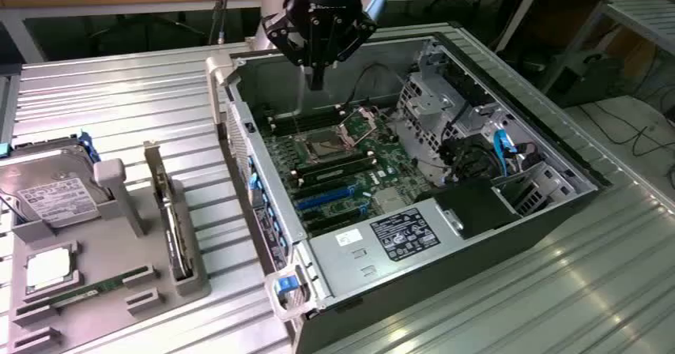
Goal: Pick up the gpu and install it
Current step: 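Reach for the gpu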
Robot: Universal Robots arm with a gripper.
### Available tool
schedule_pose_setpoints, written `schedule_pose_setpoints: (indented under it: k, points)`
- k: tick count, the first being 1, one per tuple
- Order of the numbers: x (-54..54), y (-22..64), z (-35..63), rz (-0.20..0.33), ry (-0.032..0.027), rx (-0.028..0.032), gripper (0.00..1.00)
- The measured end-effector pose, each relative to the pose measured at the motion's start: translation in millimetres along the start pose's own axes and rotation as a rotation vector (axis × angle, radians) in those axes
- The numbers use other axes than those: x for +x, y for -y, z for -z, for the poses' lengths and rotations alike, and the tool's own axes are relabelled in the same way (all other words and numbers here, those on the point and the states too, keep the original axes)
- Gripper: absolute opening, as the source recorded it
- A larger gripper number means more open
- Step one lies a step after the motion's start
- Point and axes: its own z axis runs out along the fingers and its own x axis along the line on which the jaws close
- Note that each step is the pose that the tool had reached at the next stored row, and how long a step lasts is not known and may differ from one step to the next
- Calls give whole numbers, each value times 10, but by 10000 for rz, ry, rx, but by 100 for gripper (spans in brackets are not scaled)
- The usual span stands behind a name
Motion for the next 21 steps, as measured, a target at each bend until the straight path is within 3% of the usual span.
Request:
schedule_pose_setpoints:
  k: [8, 21]
  points:
    - [62, 5, 1, 0, 1, -1, 11]
    - [256, 19, 6, 0, 0, -1, 11]
